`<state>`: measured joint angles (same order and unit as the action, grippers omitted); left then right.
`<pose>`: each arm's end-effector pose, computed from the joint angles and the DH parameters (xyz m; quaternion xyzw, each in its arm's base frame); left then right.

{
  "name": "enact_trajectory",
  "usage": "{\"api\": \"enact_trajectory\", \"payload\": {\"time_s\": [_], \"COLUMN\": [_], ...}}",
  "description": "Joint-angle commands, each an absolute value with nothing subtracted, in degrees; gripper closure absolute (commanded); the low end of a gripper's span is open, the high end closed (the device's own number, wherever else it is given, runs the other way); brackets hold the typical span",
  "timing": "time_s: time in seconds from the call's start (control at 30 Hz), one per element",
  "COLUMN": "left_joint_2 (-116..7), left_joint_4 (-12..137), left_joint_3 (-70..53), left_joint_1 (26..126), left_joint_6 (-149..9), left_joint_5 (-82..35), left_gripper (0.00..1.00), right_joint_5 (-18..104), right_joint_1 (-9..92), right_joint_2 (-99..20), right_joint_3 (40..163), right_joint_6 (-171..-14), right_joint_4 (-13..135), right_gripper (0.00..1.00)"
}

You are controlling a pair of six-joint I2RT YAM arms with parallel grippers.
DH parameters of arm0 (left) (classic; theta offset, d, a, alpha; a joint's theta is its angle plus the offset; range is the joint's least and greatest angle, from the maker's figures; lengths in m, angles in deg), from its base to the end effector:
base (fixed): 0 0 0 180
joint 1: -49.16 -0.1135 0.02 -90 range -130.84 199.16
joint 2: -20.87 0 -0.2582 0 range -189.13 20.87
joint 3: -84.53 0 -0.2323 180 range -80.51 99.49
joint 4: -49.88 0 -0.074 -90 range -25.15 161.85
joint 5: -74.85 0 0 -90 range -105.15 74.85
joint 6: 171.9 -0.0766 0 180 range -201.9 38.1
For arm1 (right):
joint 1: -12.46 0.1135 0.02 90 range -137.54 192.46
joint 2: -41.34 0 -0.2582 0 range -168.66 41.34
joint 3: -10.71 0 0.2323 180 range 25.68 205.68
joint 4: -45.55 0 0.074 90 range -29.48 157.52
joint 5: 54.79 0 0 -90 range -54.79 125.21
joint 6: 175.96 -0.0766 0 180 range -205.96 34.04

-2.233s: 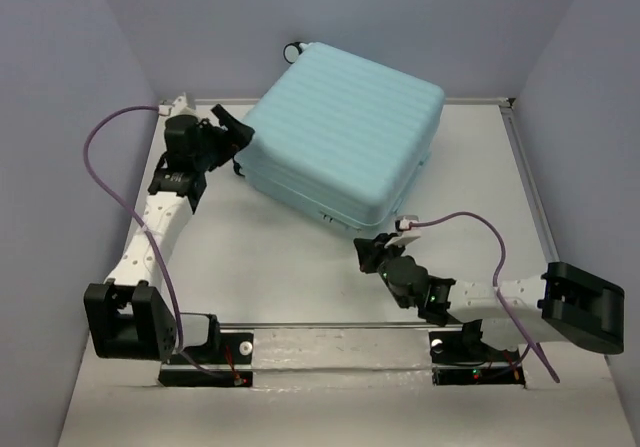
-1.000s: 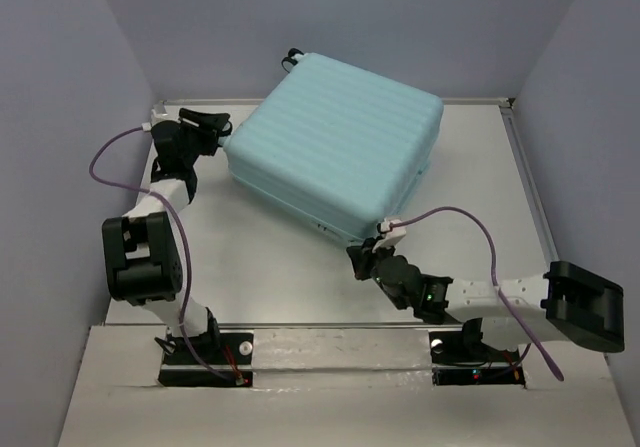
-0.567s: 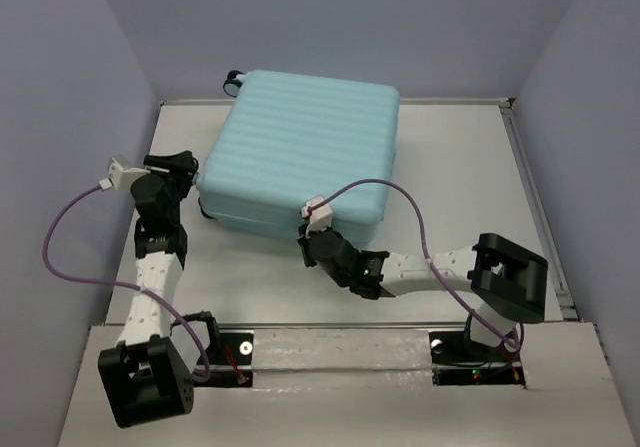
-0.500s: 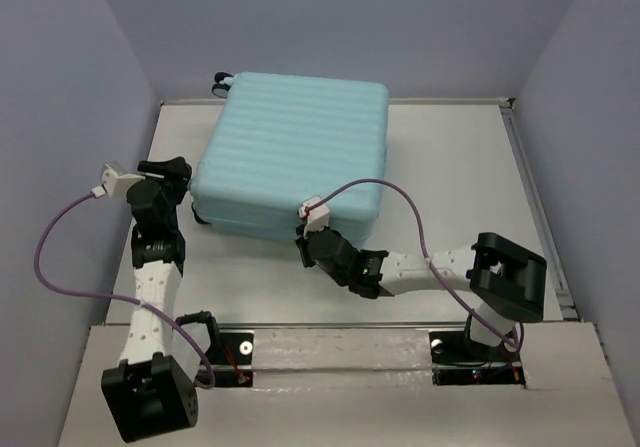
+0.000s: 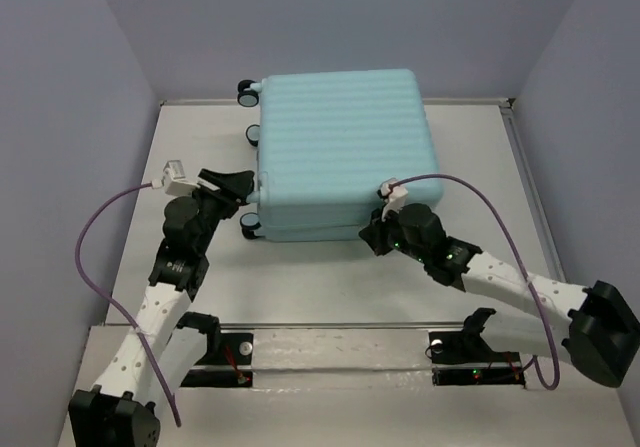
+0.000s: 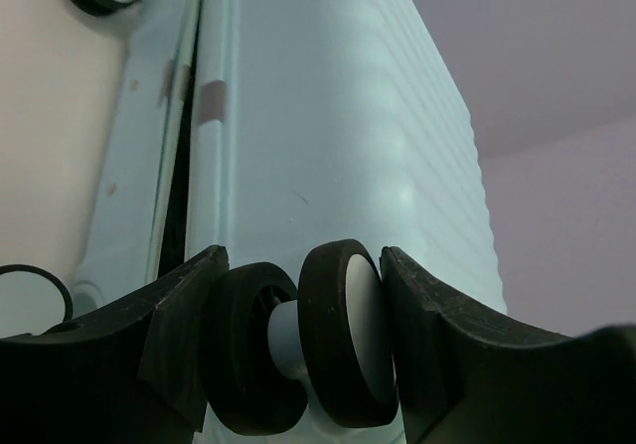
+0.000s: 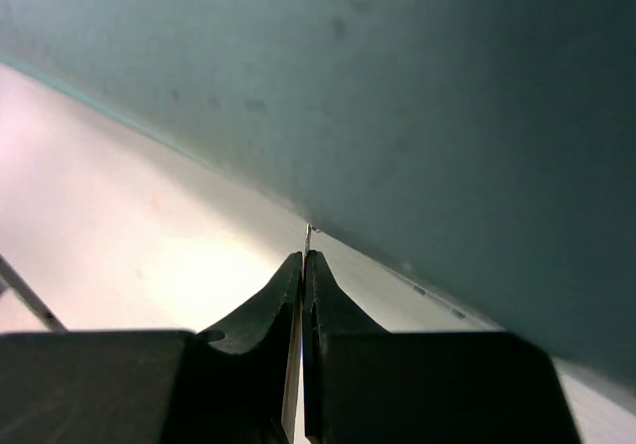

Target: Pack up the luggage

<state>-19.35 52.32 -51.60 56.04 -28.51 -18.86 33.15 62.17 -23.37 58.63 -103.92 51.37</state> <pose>0.2030 -0.0295 0.2982 -0.2548 0.6516 -0.3781 0.6063 0.1774 0.2050 0.2220 -0.2180 0.8029 0.2964 0.4691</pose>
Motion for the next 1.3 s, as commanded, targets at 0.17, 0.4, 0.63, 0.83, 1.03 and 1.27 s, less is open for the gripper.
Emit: {"api": "enact_trajectory", "payload": {"time_s": [0.17,0.4,0.63,0.83,1.03,1.27], "left_joint_2": [-19.03,-26.31,-32.47,-32.66,-28.26,-26.50], "left_joint_4": [43.77,35.34,35.06,34.70,39.54,39.98], "left_joint_3": [-54.57,-57.48,-49.40,-47.81,-47.37,-47.29], "left_joint_1": [80.79,85.37,85.20,84.76,83.09,82.74], "left_joint_6": [-31.10,-30.48,-34.44,-35.05,-36.11,-35.75], "left_joint_5": [-26.85,-25.35,-22.36,-20.26,-18.05,-18.67], "left_gripper": [0.94,0.94,0.94,0.94,0.94,0.94], "right_joint_5": [49.89,49.34,48.04,39.54,18.08,16.75], "right_joint_1": [41.46,61.05,81.08,83.38,74.53,58.09], "right_joint_2": [-9.02,-17.95,-28.87,-26.46,-9.49,1.08], "right_joint_3": [60.05,55.91,57.85,57.42,51.19,46.16], "right_joint_6": [-98.88,-108.11,-115.84,-114.88,-114.26,-114.79], "right_joint_4": [62.01,46.02,32.40,36.94,55.48,62.10], "right_gripper": [0.93,0.93,0.93,0.93,0.93,0.55]}}
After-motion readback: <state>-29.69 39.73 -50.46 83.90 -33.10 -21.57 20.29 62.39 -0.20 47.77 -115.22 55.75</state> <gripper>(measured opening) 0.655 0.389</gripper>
